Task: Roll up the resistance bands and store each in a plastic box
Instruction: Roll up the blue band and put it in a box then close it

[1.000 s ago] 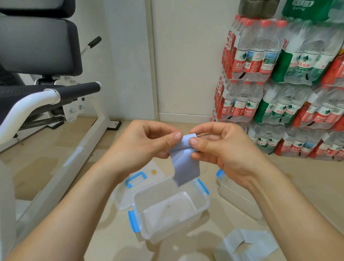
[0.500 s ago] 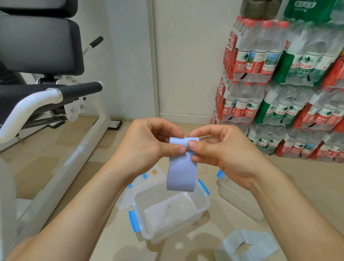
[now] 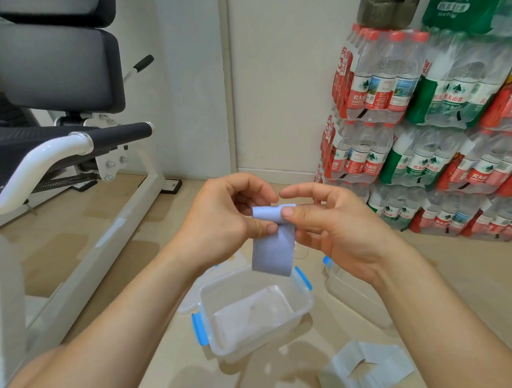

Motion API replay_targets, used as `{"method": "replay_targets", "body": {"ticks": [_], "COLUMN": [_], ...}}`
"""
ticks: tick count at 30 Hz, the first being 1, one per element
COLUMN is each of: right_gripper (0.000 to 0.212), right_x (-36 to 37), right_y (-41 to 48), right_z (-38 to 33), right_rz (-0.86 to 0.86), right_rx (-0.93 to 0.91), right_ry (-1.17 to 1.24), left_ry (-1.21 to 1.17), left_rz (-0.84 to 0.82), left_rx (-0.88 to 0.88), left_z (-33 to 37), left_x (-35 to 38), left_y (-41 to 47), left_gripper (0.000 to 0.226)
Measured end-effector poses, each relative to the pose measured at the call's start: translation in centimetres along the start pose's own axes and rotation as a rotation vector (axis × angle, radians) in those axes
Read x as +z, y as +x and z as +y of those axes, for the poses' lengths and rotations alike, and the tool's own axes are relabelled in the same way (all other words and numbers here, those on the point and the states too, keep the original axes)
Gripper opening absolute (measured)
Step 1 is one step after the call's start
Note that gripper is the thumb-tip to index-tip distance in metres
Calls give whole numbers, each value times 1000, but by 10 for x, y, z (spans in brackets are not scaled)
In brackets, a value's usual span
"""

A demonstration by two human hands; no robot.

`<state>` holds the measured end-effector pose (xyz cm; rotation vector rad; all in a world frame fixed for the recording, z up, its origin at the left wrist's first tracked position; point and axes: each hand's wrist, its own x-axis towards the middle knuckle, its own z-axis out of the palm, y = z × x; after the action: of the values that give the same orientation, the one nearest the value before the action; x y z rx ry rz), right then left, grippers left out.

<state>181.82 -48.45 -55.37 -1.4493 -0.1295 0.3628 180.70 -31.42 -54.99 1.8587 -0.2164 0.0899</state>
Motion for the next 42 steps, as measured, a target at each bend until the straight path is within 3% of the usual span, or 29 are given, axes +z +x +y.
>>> {"method": "replay_targets", "body": {"ticks": [5,10,16,19,23,25,30,35,39,42], "right_gripper": [17,22,20,22,34,40,44,50,30,30], "right_x": [-1,-3,0,0,-5,-8,-7,-5,-2,-2], "right_y": [1,1,-2,-1,0,-1,-1,-2,0,1], "right_z": [-1,-2,-3,-1,-2,-4,-2,-3,2,3], "right_rz": [30,30,7,3,-35,-94,-142,-122,-81,-57], "right_rx": [-31,-61,10,-4,-14,-11,24,26,-5,-13], "right_ry": [-4,-27,-25,-16,-18,-48,-102,-188,-287,-266], "left_ry": [-24,-85,-190,-188,-124,-94,0,190,454,381], "left_rz": [-18,-99,14,-83,-331,-395,-362,-322,-315,-351], "left_rx": [17,-91,-114,-97,-50,-20,-5,31,98,80], "left_z": [-4,-3,-6,-6,0,4,6,9,6,6], "left_x": [1,-6,-2,-4,-11,-13,-13,-15,-13,-13], "left_y": [0,-1,2,1,-2,-4,-5,-5,-5,-6], "left_gripper": [37,22,19,31,67,70,61,72,75,78]}}
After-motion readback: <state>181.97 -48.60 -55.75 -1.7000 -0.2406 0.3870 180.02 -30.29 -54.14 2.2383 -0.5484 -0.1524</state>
